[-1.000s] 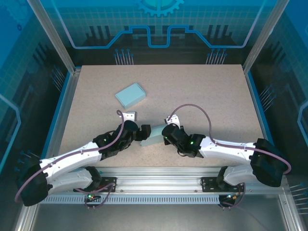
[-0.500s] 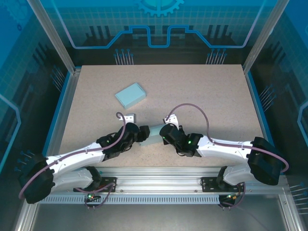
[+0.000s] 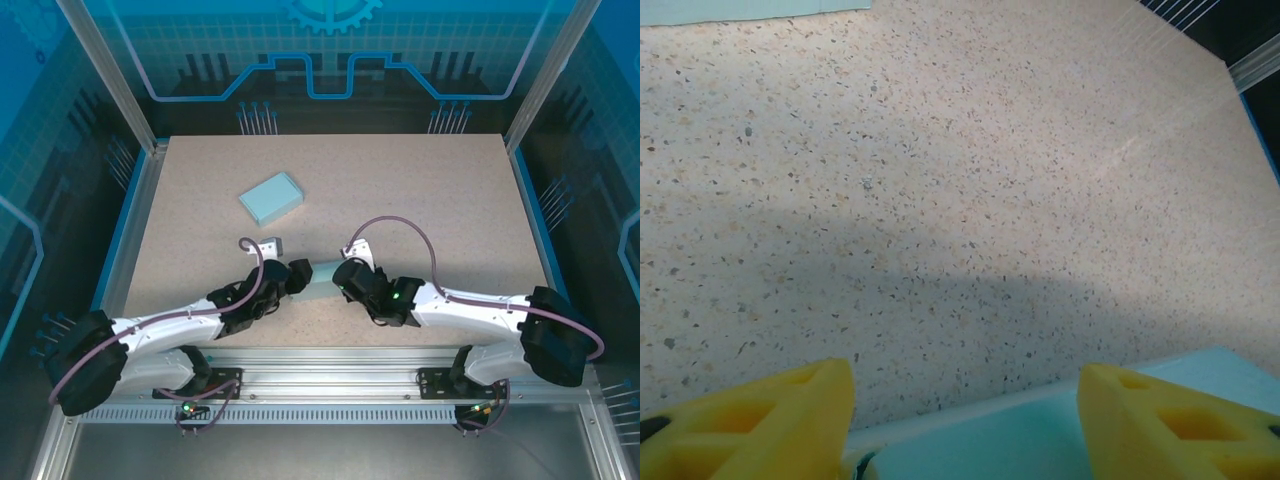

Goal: Fold the paper box

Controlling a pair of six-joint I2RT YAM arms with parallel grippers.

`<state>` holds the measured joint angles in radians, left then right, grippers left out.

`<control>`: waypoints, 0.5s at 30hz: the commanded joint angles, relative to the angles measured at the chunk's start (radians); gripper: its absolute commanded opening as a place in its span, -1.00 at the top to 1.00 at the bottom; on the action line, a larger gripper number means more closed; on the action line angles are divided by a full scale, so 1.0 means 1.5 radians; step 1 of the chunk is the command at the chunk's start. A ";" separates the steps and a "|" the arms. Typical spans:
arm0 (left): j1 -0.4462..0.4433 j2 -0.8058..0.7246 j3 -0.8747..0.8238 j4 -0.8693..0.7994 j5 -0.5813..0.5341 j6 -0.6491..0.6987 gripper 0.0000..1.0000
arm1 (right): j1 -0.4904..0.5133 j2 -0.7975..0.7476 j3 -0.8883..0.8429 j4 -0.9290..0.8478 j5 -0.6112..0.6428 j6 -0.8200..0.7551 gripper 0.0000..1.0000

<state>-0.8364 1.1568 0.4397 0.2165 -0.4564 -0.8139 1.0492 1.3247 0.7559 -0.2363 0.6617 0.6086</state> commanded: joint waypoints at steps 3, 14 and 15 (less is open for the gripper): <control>-0.017 0.041 -0.071 -0.043 -0.017 -0.011 -0.19 | 0.022 -0.031 0.007 -0.034 -0.075 -0.005 0.19; -0.040 0.077 -0.071 -0.026 -0.054 -0.012 -0.19 | 0.014 -0.103 0.028 -0.034 -0.128 0.004 -0.13; -0.041 0.080 -0.071 -0.026 -0.054 -0.012 -0.19 | 0.008 -0.108 0.031 -0.034 -0.132 0.009 -0.15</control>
<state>-0.8848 1.2167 0.3954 0.3801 -0.5568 -0.8379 1.0660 1.1965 0.7631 -0.2752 0.4931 0.6025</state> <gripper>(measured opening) 0.595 0.569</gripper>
